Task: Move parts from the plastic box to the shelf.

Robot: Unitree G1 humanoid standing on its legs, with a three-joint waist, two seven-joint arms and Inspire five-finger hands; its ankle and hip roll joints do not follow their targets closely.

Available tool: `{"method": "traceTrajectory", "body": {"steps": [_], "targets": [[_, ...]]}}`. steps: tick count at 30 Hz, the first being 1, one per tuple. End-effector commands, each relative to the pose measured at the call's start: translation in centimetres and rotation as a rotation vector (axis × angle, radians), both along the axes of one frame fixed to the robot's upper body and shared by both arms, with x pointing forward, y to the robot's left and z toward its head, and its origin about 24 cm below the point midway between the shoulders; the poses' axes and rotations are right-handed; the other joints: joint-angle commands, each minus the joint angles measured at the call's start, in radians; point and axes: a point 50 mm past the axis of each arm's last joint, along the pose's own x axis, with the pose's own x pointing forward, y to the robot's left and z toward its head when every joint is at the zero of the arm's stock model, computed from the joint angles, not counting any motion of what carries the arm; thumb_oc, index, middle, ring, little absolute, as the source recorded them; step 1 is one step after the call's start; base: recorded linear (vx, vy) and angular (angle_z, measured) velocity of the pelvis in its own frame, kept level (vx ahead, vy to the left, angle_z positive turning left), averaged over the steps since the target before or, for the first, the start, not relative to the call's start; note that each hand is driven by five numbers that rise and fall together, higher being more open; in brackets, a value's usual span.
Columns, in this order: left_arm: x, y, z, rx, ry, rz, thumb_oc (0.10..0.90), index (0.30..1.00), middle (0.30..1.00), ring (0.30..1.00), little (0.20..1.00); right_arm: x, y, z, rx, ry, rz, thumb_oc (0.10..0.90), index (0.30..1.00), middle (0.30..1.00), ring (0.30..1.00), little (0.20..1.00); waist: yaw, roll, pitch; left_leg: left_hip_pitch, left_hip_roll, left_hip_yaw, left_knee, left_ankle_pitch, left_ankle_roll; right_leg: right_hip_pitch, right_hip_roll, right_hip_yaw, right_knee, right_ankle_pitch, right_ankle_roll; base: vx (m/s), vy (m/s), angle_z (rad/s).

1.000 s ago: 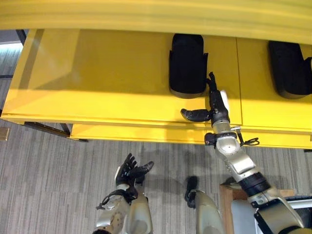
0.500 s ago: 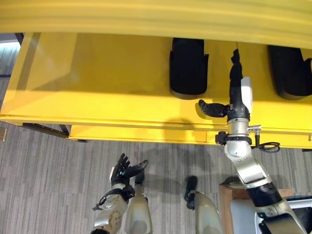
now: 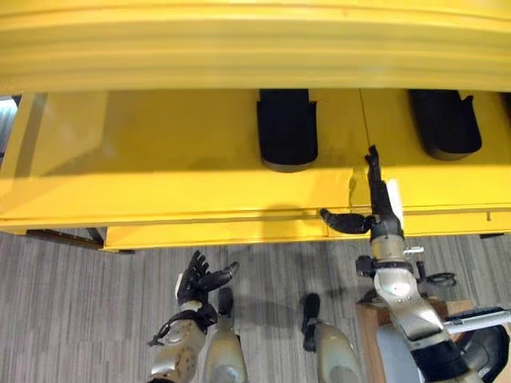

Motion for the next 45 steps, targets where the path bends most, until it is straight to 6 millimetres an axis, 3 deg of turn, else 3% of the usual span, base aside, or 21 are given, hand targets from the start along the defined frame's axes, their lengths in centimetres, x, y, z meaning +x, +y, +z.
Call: {"method": "traceTrajectory", "body": {"steps": [1, 2, 7, 14, 18, 22, 25, 26, 30, 32, 33, 35, 37, 38, 39, 40, 43, 45], "targets": [[0.1, 1.1, 1.9, 0.057, -0.114, -0.035, 0.900, 1.000, 1.000, 1.000, 1.000, -0.6, 1.3, 5.3, 0.176, -0.272, 0.173, 0.900, 1.000, 1.000, 1.000, 1.000, 0.003, -0.021, -0.135, 0.101, 0.059, -0.014, -0.026, -0.041, -0.001, 0.029, -0.062, 0.059, -0.058, 0.108, 0.046, 0.06, 0.047, -0.25], [0.1, 1.2, 2.1, 0.059, -0.126, -0.042, 0.900, 1.000, 1.000, 1.000, 1.000, -0.7, 1.4, 4.3, 0.219, -0.215, 0.204, 0.900, 1.000, 1.000, 1.000, 1.000, -0.002, -0.019, -0.157, 0.118, 0.057, 0.000, -0.026, -0.048, 0.002, 0.053, -0.062, 0.072, -0.091, 0.120, 0.049, 0.04, 0.031, -0.32], [0.4, 1.1, 2.7, 0.062, -0.167, -0.060, 0.900, 1.000, 1.000, 1.000, 1.000, -1.0, 1.5, 3.1, 0.297, -0.150, 0.243, 0.900, 1.000, 1.000, 1.000, 1.000, -0.012, -0.009, -0.217, 0.165, 0.037, 0.028, -0.026, -0.081, 0.009, 0.110, -0.088, 0.077, -0.157, 0.150, 0.064, 0.06, 0.074, -0.28], [0.6, 1.6, 3.7, 0.066, -0.227, -0.060, 0.900, 1.000, 1.000, 1.000, 1.000, -0.9, 1.7, 2.5, 0.309, -0.115, 0.254, 0.900, 1.000, 1.000, 1.000, 1.000, -0.017, -0.012, -0.261, 0.221, -0.009, 0.055, -0.026, -0.127, 0.037, 0.124, -0.119, 0.140, -0.183, 0.200, 0.091, 0.03, 0.098, -0.18], [1.4, 1.6, 5.2, 0.095, -0.292, -0.087, 0.900, 1.000, 1.000, 1.000, 1.000, -1.1, 1.3, 2.0, 0.330, -0.103, 0.231, 0.900, 1.000, 1.000, 1.000, 1.000, -0.024, -0.017, -0.272, 0.240, -0.050, 0.061, -0.017, -0.155, 0.061, 0.141, -0.166, 0.141, -0.172, 0.217, 0.111, 0.02, 0.141, -0.14], [2.4, 1.3, 6.6, 0.122, -0.354, -0.125, 0.900, 1.000, 1.000, 1.000, 1.000, -1.6, 1.0, 1.7, 0.341, -0.095, 0.217, 0.900, 1.000, 1.000, 1.000, 1.000, -0.035, -0.031, -0.263, 0.199, -0.100, 0.052, 0.083, -0.215, 0.084, 0.160, -0.223, 0.129, -0.170, 0.255, 0.120, -0.01, 0.149, 0.08], [3.2, 0.9, 7.5, 0.174, -0.386, -0.176, 0.900, 1.000, 1.000, 1.000, 1.000, -1.8, 1.1, 1.6, 0.350, -0.095, 0.218, 0.900, 1.000, 1.000, 1.000, 1.000, -0.045, -0.037, -0.256, 0.170, -0.135, 0.053, 0.118, -0.238, 0.105, 0.148, -0.253, 0.141, -0.173, 0.306, 0.126, -0.04, 0.169, 0.11], [3.8, 0.7, 8.3, 0.250, -0.413, -0.208, 0.900, 1.000, 1.000, 1.000, 1.000, -1.9, 1.2, 1.4, 0.367, -0.088, 0.219, 0.900, 1.000, 1.000, 1.000, 1.000, -0.051, -0.041, -0.255, 0.167, -0.162, 0.059, 0.112, -0.242, 0.117, 0.134, -0.276, 0.151, -0.179, 0.368, 0.133, -0.03, 0.170, 0.08], [4.3, 0.7, 8.9, 0.266, -0.437, -0.213, 0.900, 1.000, 1.000, 1.000, 1.000, -2.0, 1.6, 1.5, 0.372, -0.093, 0.238, 0.900, 1.000, 1.000, 1.000, 1.000, -0.058, -0.047, -0.259, 0.175, -0.195, 0.084, 0.084, -0.242, 0.133, 0.102, -0.302, 0.162, -0.201, 0.446, 0.146, -0.03, 0.141, 0.03], [4.4, 0.8, 9.0, 0.261, -0.444, -0.196, 0.900, 1.000, 1.000, 1.000, 1.000, -2.0, 1.8, 1.4, 0.373, -0.094, 0.242, 0.900, 1.000, 1.000, 1.000, 1.000, -0.061, -0.047, -0.252, 0.185, -0.199, 0.109, 0.065, -0.237, 0.138, 0.071, -0.299, 0.153, -0.200, 0.484, 0.152, -0.05, 0.094, -0.36], [4.4, 0.9, 9.1, 0.258, -0.445, -0.181, 0.900, 1.000, 1.000, 1.000, 1.000, -1.9, 2.1, 1.5, 0.378, -0.093, 0.249, 0.900, 1.000, 1.000, 1.000, 1.000, -0.056, -0.042, -0.244, 0.196, -0.197, 0.125, 0.052, -0.231, 0.142, 0.055, -0.299, 0.116, -0.187, 0.492, 0.154, -0.09, 0.084, -0.60], [4.5, 1.1, 9.3, 0.249, -0.453, -0.150, 0.900, 1.000, 1.000, 1.000, 1.000, -1.6, 2.9, 1.8, 0.388, -0.098, 0.282, 0.900, 1.000, 1.000, 1.000, 1.000, -0.036, -0.012, -0.216, 0.209, -0.174, 0.164, 0.034, -0.213, 0.147, 0.045, -0.317, -0.044, -0.113, 0.418, 0.142, -0.14, 0.122, -0.82], [4.2, 1.5, 9.3, 0.239, -0.451, -0.134, 0.900, 1.000, 1.000, 1.000, 1.000, -1.3, 3.3, 2.2, 0.375, -0.108, 0.309, 0.900, 1.000, 1.000, 1.000, 1.000, -0.017, 0.009, -0.206, 0.215, -0.147, 0.212, 0.025, -0.194, 0.149, 0.083, -0.338, -0.158, -0.049, 0.340, 0.127, -0.20, 0.070, -1.27], [4.0, 1.7, 9.3, 0.225, -0.449, -0.127, 0.900, 1.000, 1.000, 1.000, 1.000, -1.0, 3.6, 2.7, 0.374, -0.122, 0.331, 0.900, 1.000, 1.000, 1.000, 1.000, -0.007, 0.015, -0.210, 0.204, -0.129, 0.250, 0.017, -0.175, 0.157, 0.110, -0.329, -0.159, 0.057, 0.280, 0.103, -0.19, 0.004, -1.02], [4.0, 1.7, 9.3, 0.224, -0.449, -0.127, 0.900, 1.000, 1.000, 1.000, 1.000, -1.0, 3.6, 2.7, 0.374, -0.122, 0.331, 0.900, 1.000, 1.000, 1.000, 1.000, -0.005, 0.014, -0.210, 0.205, -0.129, 0.252, 0.017, -0.176, 0.157, 0.107, -0.329, -0.155, 0.061, 0.278, 0.102, -0.19, -0.074, -0.63], [3.7, 1.7, 9.1, 0.214, -0.441, -0.133, 0.900, 1.000, 1.000, 1.000, 1.000, -0.9, 3.6, 2.9, 0.368, -0.128, 0.335, 0.900, 1.000, 1.000, 1.000, 1.000, -0.001, 0.010, -0.214, 0.189, -0.115, 0.273, 0.034, -0.169, 0.157, 0.118, -0.295, -0.121, 0.112, 0.240, 0.094, -0.07, -0.059, -0.67], [3.4, 1.8, 9.0, 0.200, -0.440, -0.127, 0.900, 1.000, 1.000, 1.000, 1.000, -0.8, 3.9, 3.3, 0.360, -0.146, 0.348, 0.900, 1.000, 1.000, 1.000, 1.000, 0.018, -0.001, -0.217, 0.183, -0.098, 0.298, 0.068, -0.193, 0.135, 0.179, -0.285, -0.152, 0.059, 0.200, 0.109, -0.04, -0.171, -0.59], [3.1, 2.2, 9.3, 0.207, -0.455, -0.120, 0.900, 1.000, 1.000, 1.000, 1.000, -0.8, 3.9, 4.1, 0.321, -0.188, 0.355, 0.900, 1.000, 1.000, 1.000, 1.000, 0.034, -0.013, -0.208, 0.142, -0.059, 0.321, 0.187, -0.216, 0.113, 0.191, -0.272, -0.177, 0.026, 0.140, 0.099, -0.05, -0.246, -0.64]]}}
